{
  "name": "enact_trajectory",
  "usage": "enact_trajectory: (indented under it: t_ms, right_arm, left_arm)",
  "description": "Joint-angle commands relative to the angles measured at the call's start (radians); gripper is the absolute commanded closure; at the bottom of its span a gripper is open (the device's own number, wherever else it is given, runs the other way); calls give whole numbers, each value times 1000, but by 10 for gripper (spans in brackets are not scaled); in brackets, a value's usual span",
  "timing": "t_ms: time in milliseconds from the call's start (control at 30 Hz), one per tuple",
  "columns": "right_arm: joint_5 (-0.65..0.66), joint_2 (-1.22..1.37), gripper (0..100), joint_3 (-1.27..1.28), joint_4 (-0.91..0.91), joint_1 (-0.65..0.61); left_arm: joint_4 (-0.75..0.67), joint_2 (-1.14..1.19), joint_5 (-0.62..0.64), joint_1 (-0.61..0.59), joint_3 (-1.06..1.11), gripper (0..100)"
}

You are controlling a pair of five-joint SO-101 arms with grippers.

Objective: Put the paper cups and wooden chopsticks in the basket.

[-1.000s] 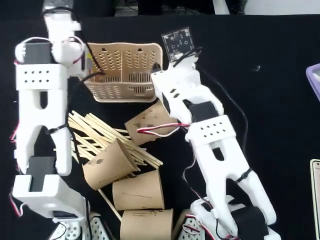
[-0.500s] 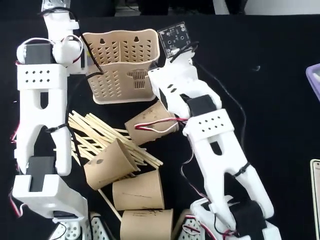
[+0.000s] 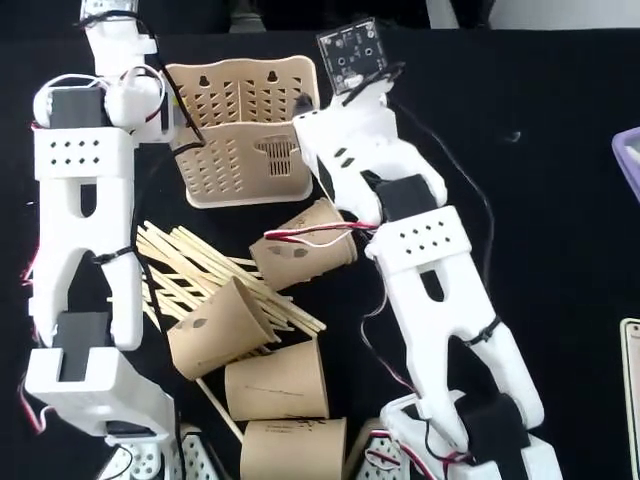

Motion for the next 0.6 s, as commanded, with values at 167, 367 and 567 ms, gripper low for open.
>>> enact_trajectory:
  t_ms: [167,367,567]
  right_arm:
    - [-6,124,730,-99,-52,5]
    - [-6,266,730,-124,-84,5]
    - [-6,272,985,-116,-5,9]
  left_arm:
    - [-15,15,-8,-12,-36,798]
    - [-21,28,-8,-8,7,814]
    - [-21,28,-9,-12,12,954]
